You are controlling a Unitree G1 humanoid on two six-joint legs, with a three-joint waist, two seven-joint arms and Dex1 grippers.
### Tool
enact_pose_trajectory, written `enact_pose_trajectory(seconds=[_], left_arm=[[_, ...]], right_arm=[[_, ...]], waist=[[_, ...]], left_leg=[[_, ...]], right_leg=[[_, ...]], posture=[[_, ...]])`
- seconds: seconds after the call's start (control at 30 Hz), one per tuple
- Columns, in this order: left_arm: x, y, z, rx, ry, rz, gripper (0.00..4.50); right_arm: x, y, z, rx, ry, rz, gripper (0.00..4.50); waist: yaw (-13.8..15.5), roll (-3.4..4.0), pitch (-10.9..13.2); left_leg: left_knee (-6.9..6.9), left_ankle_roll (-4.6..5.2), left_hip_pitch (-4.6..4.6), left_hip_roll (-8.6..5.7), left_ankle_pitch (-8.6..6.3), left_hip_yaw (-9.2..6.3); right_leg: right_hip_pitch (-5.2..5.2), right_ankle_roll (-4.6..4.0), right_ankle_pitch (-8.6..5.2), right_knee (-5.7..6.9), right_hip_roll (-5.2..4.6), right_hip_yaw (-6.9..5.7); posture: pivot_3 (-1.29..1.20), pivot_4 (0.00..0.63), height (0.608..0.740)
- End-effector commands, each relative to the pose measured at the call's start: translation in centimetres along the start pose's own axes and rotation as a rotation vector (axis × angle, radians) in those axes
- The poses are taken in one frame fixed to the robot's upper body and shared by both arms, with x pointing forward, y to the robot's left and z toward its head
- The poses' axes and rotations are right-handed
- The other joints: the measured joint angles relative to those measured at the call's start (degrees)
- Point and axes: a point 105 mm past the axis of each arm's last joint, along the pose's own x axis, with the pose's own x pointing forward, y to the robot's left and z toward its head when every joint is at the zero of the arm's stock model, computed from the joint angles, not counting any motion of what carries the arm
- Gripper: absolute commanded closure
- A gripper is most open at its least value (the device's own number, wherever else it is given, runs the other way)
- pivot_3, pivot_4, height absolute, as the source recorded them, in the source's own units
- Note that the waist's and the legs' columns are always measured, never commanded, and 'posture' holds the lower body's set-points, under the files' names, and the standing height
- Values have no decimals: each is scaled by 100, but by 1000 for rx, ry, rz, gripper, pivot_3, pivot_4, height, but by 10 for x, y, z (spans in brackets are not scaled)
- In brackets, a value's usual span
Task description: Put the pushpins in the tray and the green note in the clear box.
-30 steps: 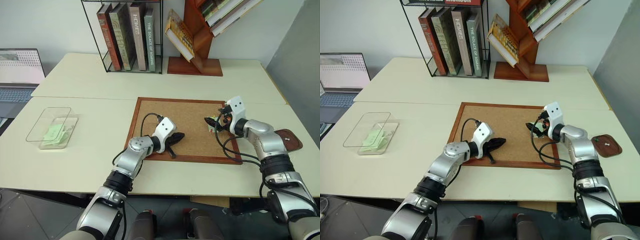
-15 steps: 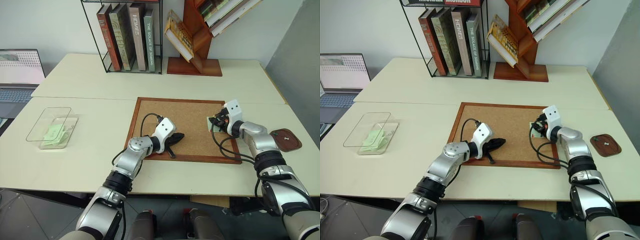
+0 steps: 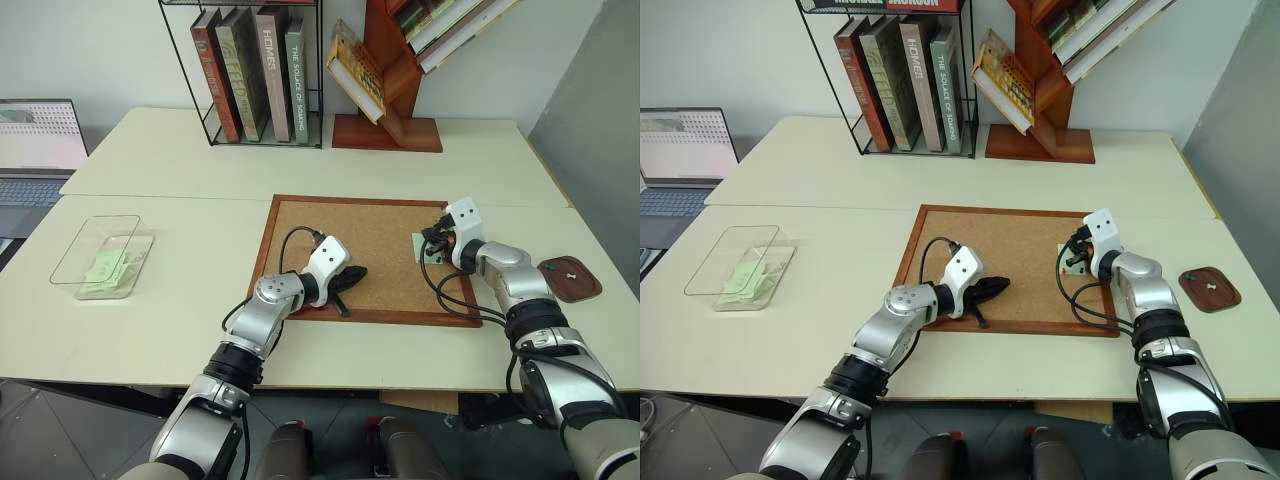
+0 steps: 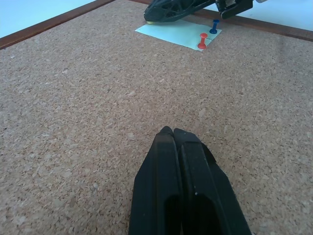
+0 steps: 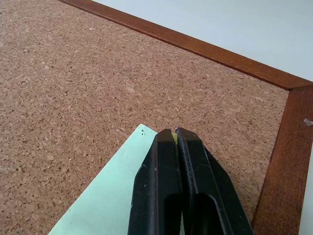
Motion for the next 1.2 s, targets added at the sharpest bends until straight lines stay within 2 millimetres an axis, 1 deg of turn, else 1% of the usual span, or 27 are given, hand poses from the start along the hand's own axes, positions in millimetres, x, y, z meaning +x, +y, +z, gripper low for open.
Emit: enact_pose_trajectory(seconds=[0.03, 0.1, 0.27, 0.43, 0.57, 0.67, 0.73, 0.8, 0.93, 1.1, 1.2], left_arm=[[-2, -4, -6, -2, 21, -12, 4500], [-2, -4, -6, -3, 20, -12, 4500], [-1, -6, -6, -2, 23, -18, 4500], [0, -8, -6, -1, 22, -27, 4500], [1, -10, -5, 0, 21, -33, 4500], [2, -11, -5, 3, 19, -38, 4500], [2, -11, -5, 9, 18, -41, 4500], [2, -11, -5, 12, 17, -42, 4500], [2, -10, -5, 24, 15, -44, 4500], [4, -11, -5, 39, 14, -53, 4500], [5, -12, -4, 43, 12, -57, 4500]], right_arm=[[-5, -8, 38, -20, -137, -27, 4493], [-8, -9, 42, -16, -157, -30, 4493], [-17, -8, 47, -22, -177, -30, 4493], [-28, -15, 51, -31, -187, -66, 4493], [-48, -31, 59, -47, -212, -130, 4493], [-73, -49, 60, -72, -214, -207, 4493], [-93, -63, 55, -85, -194, -271, 4493], [-110, -72, 47, -102, -163, -319, 4493], [-149, -98, 16, -153, -23, -478, 4493], [-175, -113, -16, -178, 126, -582, 4493], [-184, -119, -32, -185, 196, -622, 4493]], waist=[[-2, 1, 1], [-3, 2, 2], [-1, 5, 3], [13, 5, 3], [21, 5, 3], [33, 7, 4], [41, 7, 4], [50, 7, 4], [49, 17, 0], [44, 22, -4], [43, 23, -4]], left_leg=[[0, 0, 0, 0, 0, 0], [0, 0, -2, 0, 0, 1], [-1, 0, -12, -1, 0, 3], [-1, 0, -11, -1, 0, -1], [-1, 0, -12, -2, 0, 0], [-1, 0, -15, -4, 0, 1], [-2, 0, -16, -4, -1, 0], [-4, 1, -16, -4, -1, -1], [-3, 1, -13, -3, -1, 1], [-1, 1, -13, -5, -1, 5], [0, 1, -9, -4, -1, 6]], right_leg=[[-1, 0, 0, 0, 0, 0], [-3, 0, 0, 0, 0, 1], [-14, 0, 0, 0, 0, 4], [-12, 1, 0, 0, -3, -1], [-13, 1, -1, 0, -3, -1], [-13, 1, -1, -2, -4, 0], [-13, 1, -1, -7, -4, -2], [-12, 1, -2, -10, -4, -3], [-9, 1, -2, -12, -4, -2], [-9, 2, -2, -11, -3, -1], [-7, 2, -2, -11, -2, -3]], posture=[[0, 150, 740], [0, 150, 740], [0, 150, 740], [0, 150, 740], [0, 150, 740], [0, 150, 740], [0, 150, 740], [0, 150, 740], [0, 150, 740], [0, 150, 740], [0, 150, 740]])
